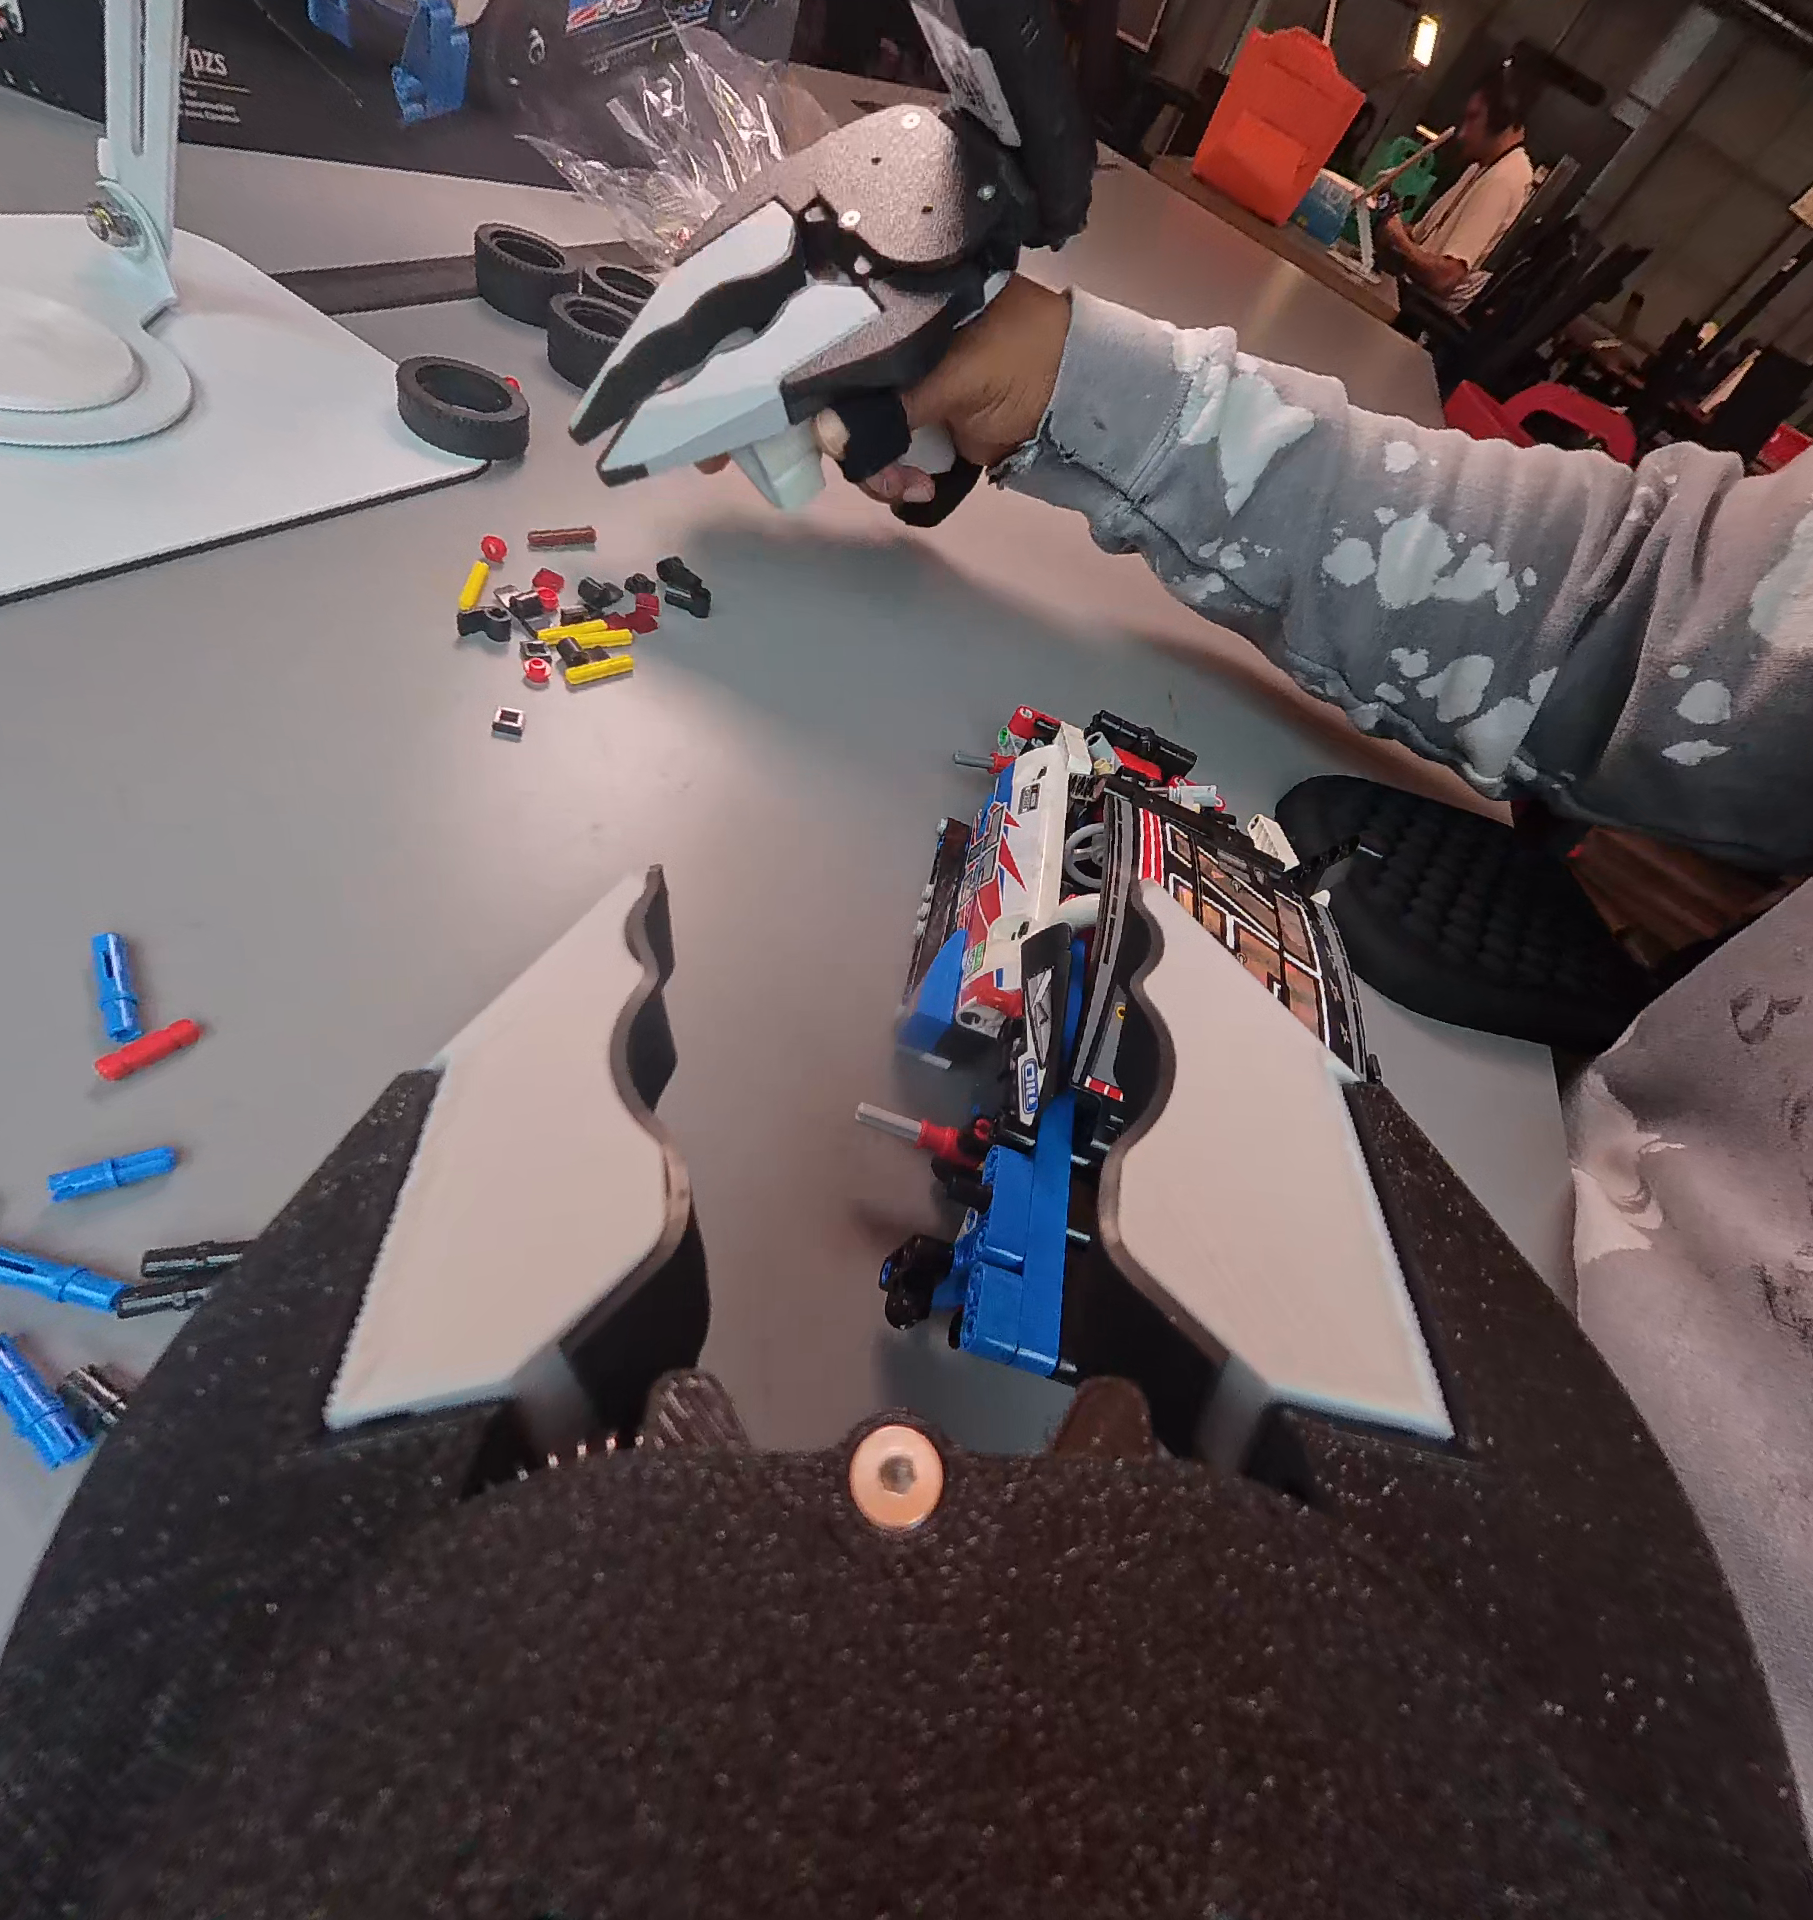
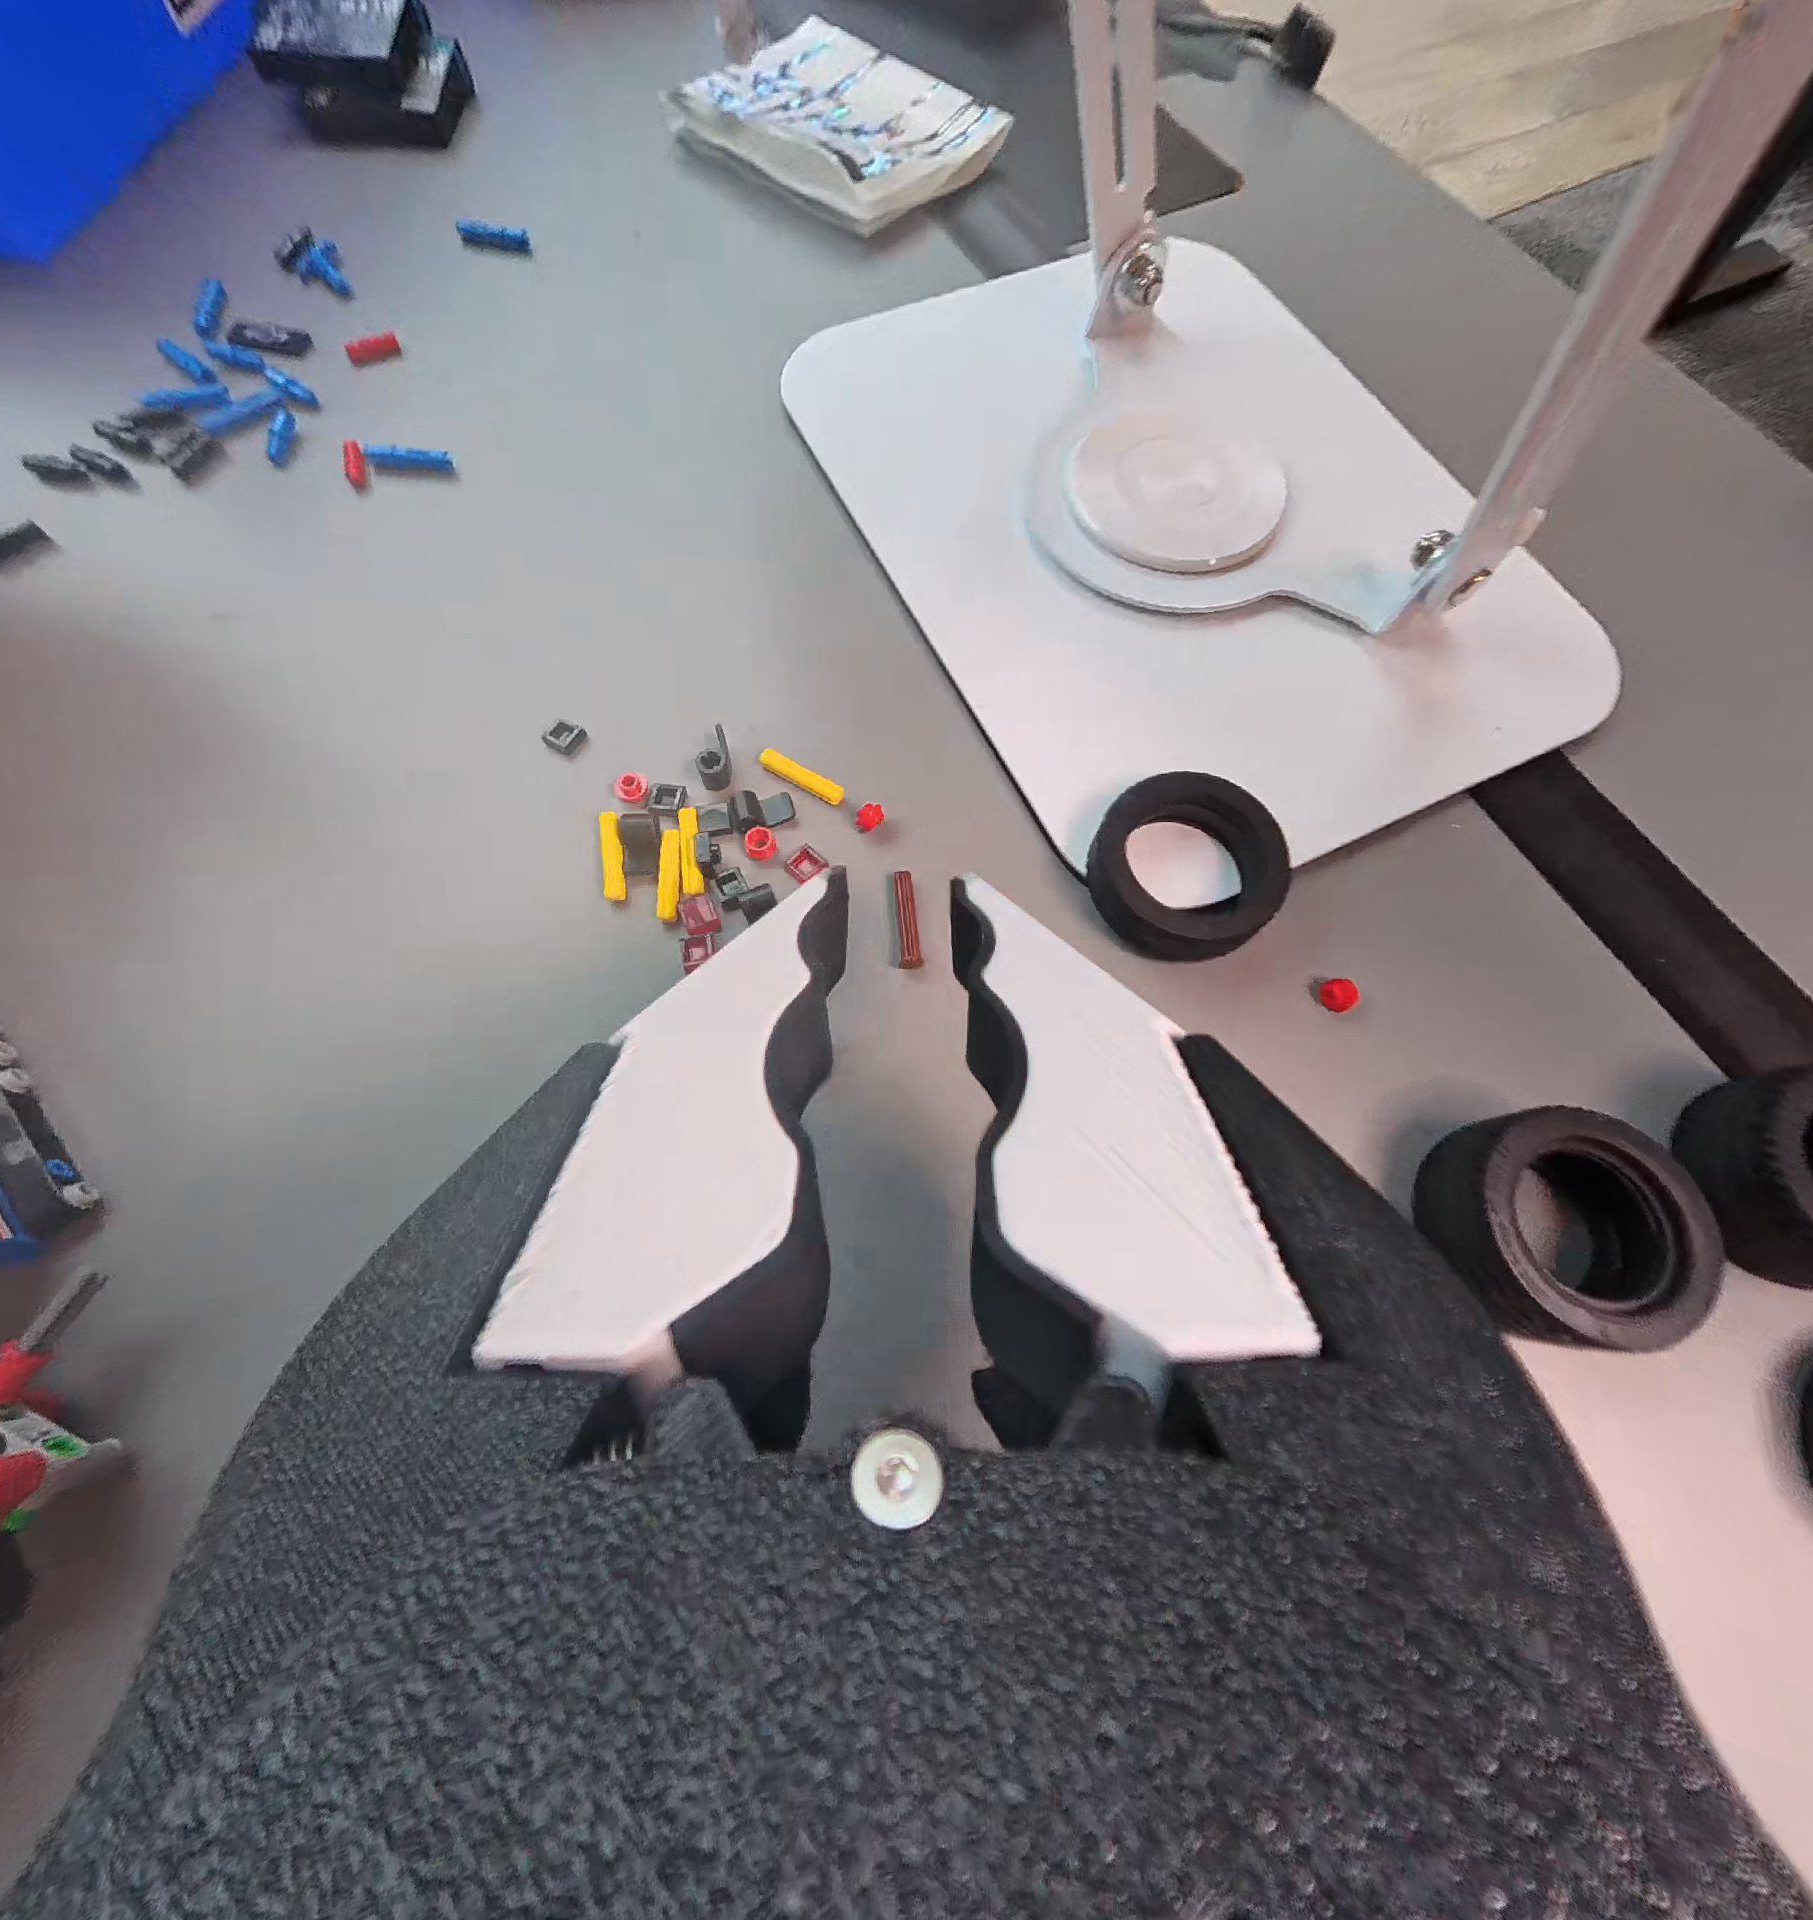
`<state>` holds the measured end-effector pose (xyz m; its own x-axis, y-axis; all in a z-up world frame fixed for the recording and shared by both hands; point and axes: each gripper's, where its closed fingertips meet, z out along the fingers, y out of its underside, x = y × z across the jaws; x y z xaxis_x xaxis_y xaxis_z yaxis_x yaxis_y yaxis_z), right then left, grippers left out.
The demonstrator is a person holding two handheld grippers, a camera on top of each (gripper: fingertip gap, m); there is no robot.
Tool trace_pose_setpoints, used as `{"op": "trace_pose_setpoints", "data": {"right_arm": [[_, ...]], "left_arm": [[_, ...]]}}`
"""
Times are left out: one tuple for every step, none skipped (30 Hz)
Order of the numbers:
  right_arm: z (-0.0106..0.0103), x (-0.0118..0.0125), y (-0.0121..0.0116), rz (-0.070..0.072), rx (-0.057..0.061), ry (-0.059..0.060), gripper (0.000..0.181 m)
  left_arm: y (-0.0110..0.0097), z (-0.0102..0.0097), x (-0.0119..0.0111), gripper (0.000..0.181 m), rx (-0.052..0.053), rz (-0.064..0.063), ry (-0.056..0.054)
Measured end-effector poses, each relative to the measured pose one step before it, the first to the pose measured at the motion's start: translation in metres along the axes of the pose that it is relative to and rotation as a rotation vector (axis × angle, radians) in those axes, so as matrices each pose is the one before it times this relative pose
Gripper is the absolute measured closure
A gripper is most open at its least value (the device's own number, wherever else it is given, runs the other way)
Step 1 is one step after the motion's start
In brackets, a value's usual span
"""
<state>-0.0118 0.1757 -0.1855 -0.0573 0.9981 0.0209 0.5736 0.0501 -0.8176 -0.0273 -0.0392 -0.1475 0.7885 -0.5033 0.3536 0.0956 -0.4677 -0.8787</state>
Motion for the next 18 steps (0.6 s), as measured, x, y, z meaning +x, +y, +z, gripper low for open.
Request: {"op": "trace_pose_setpoints", "data": {"right_arm": [[-0.00604,0.00281,-0.00219,0.0193,0.0188,0.0100,0.162],[-0.00677,0.00108,-0.00260,0.0155,0.0213,0.0090,0.162],[-0.00735,-0.00126,-0.00335,0.0114,0.0270,0.0063,0.162],[-0.00793,-0.00386,-0.00346,0.0102,0.0281,0.0003,0.163],[-0.00794,-0.00684,-0.00237,0.0081,0.0220,-0.0063,0.163],[-0.00791,-0.00906,-0.00150,0.0005,0.0181,-0.0106,0.163],[-0.00781,-0.01032,-0.00078,-0.0049,0.0166,-0.0095,0.163],[-0.00747,-0.01114,0.00024,-0.0088,0.0116,-0.0097,0.163],[-0.00719,-0.01159,0.00154,-0.0094,0.0052,-0.0100,0.163],[-0.00685,-0.01178,0.00175,-0.0108,0.0049,-0.0108,0.163],[-0.00665,-0.01176,0.00189,-0.0097,0.0048,-0.0122,0.163],[-0.00643,-0.01206,0.00237,-0.0067,0.0006,-0.0167,0.162],[-0.00632,-0.01212,0.00259,-0.0075,-0.0030,-0.0190,0.162],[-0.00618,-0.01266,0.00211,-0.0104,-0.0019,-0.0233,0.162],[-0.00592,-0.01391,0.00162,-0.0118,-0.0014,-0.0298,0.160],[-0.00508,-0.01563,0.00168,-0.0126,-0.0064,-0.0397,0.157],[-0.00356,-0.01577,0.00232,-0.0147,-0.0162,-0.0400,0.151],[-0.00202,-0.01393,0.00328,-0.0185,-0.0254,-0.0270,0.143]], "left_arm": [[0.00016,0.00012,0.00004,0.096,-0.0002,-0.0009,0.0007],[0.00013,0.00006,0.00020,0.096,-0.0007,-0.0008,0.0017],[0.00011,0.00015,0.00026,0.096,0.0000,0.0003,0.0011],[0.00001,-0.00011,0.00070,0.096,-0.0001,0.0024,0.0029],[-0.00009,-0.00019,0.00115,0.096,-0.0003,0.0044,0.0057],[-0.00050,-0.00062,0.00176,0.096,0.0013,0.0057,0.0094],[-0.00093,-0.00116,0.00176,0.096,0.0037,0.0041,0.0108],[-0.00147,-0.00133,0.00255,0.096,0.0067,0.0001,0.0186],[-0.00217,-0.00168,0.00363,0.096,0.0106,-0.0063,0.0286],[-0.00315,-0.00172,0.00445,0.096,0.0169,-0.0097,0.0333],[-0.00387,-0.00172,0.00542,0.096,0.0200,-0.0074,0.0360],[-0.00280,-0.00112,0.00618,0.096,0.0123,-0.0021,0.0370],[-0.00069,-0.00018,0.00556,0.095,-0.0016,0.0039,0.0283],[0.00136,0.00078,0.00482,0.093,-0.0137,0.0098,0.0201],[0.00241,0.00160,0.00444,0.090,-0.0200,0.0111,0.0145],[0.00273,0.00228,0.00337,0.085,-0.0221,0.0125,0.0047],[0.00338,0.00283,0.00384,0.082,-0.0280,0.0145,0.0042],[0.00369,0.00317,0.00418,0.078,-0.0323,0.0156,0.0042]]}}
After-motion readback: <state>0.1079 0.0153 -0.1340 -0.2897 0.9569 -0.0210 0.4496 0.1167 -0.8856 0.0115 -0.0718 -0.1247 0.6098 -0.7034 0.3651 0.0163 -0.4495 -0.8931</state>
